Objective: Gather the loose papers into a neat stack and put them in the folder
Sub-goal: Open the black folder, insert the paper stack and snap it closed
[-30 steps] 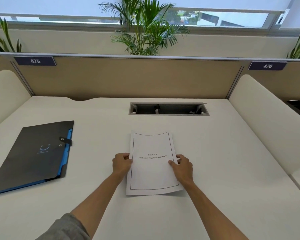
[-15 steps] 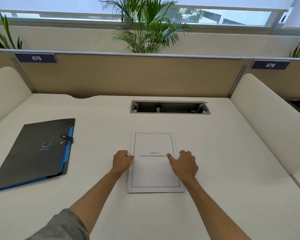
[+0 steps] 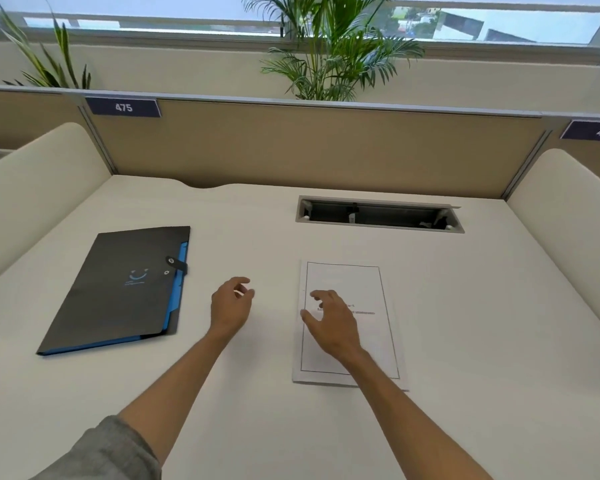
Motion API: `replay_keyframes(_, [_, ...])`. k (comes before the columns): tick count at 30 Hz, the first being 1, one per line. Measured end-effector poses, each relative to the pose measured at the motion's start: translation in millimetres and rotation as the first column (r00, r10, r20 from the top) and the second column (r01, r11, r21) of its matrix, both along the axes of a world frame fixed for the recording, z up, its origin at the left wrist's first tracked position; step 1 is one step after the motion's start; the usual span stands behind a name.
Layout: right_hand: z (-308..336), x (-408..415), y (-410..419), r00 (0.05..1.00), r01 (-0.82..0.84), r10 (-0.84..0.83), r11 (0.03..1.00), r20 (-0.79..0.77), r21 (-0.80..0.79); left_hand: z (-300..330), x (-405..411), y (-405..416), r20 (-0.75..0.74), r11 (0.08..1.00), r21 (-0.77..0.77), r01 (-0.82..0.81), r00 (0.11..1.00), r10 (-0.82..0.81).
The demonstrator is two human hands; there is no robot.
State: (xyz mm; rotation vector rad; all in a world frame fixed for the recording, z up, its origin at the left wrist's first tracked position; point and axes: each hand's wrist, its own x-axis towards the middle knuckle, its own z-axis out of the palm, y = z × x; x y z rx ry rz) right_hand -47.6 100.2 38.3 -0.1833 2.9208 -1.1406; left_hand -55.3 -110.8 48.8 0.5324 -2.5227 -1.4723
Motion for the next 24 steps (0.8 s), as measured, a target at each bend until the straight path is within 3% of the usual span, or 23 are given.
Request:
replay_keyframes(15, [10.7, -20.1, -133.6, 0.981, -0.160, 0.168, 0.983, 0.096, -0.086, 1.1, -0.3, -146.8, -0.066, 0.978, -0.078, -0.196, 0.979, 0.191])
replay_keyframes(24, [11.8, -24.6, -205.8, 0.939, -0.236, 0.254, 0.966, 0.233, -0.103, -3.6, 8.1, -229.9, -0.038, 0.941, -0.143, -0.307, 0.952, 0.305])
